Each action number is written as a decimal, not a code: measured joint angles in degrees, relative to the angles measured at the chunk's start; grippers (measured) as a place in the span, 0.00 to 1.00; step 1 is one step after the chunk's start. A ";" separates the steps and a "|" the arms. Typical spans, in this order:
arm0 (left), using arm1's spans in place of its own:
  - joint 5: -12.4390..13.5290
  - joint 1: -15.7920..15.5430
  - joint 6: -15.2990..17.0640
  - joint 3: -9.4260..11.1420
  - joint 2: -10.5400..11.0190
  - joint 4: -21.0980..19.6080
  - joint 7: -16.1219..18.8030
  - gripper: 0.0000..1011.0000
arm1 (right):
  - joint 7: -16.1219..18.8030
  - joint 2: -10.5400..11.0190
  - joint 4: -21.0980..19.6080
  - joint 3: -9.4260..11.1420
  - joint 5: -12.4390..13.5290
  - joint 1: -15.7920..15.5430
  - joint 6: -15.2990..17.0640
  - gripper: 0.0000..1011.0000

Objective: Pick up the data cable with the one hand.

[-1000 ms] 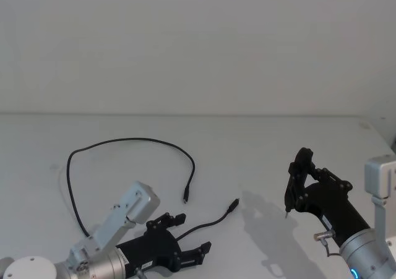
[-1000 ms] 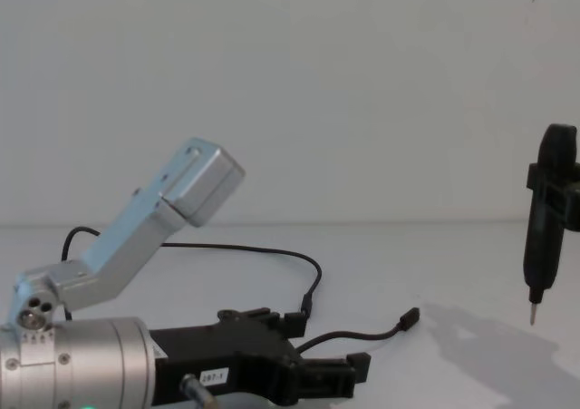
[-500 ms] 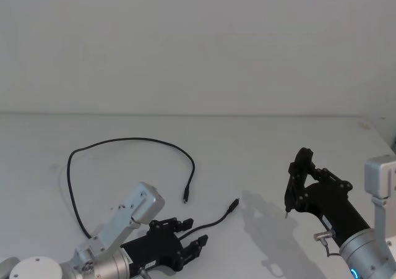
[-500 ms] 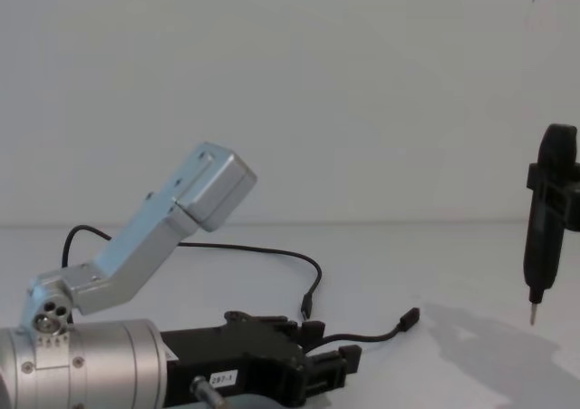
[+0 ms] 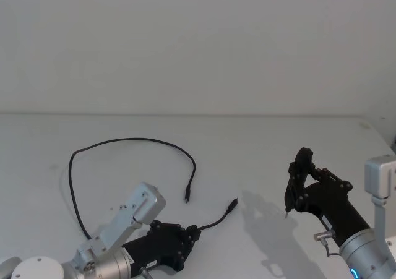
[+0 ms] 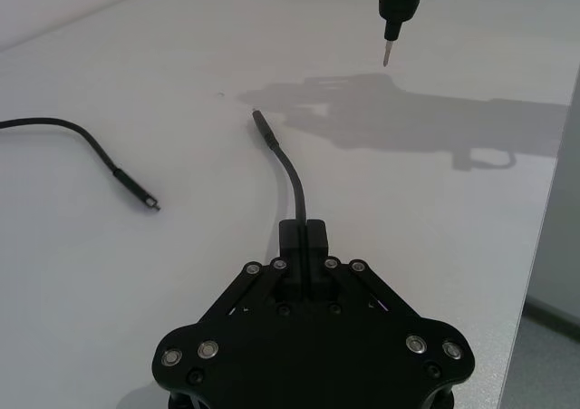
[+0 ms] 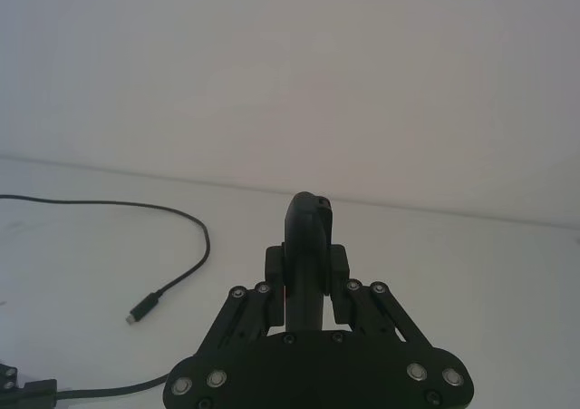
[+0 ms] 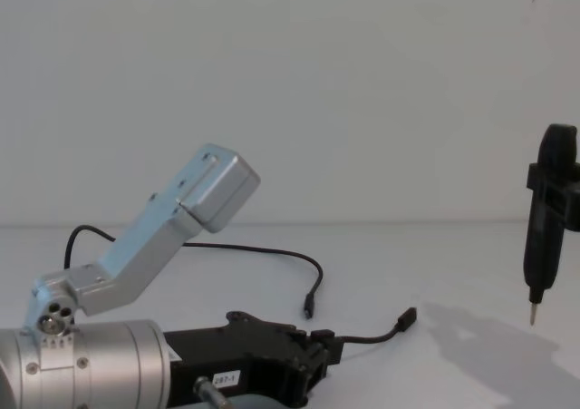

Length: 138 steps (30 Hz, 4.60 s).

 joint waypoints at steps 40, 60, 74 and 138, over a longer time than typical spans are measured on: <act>-2.48 1.99 -0.87 -4.59 1.63 -3.30 -0.41 0.04 | 0.00 0.00 0.00 0.00 0.00 0.00 0.00 0.28; -6.69 0.60 -0.53 -5.50 5.22 -3.40 -8.12 0.04 | 0.05 -0.19 -0.02 0.00 0.03 0.11 -0.01 0.28; -7.68 0.02 -0.41 -5.63 6.25 -3.14 -10.08 0.04 | 1.53 -3.78 -0.24 -0.83 2.50 3.34 0.04 0.28; -8.13 -0.22 -0.36 -5.69 6.70 -3.05 -10.90 0.04 | 5.11 -11.46 12.74 -2.32 10.38 13.08 4.62 0.28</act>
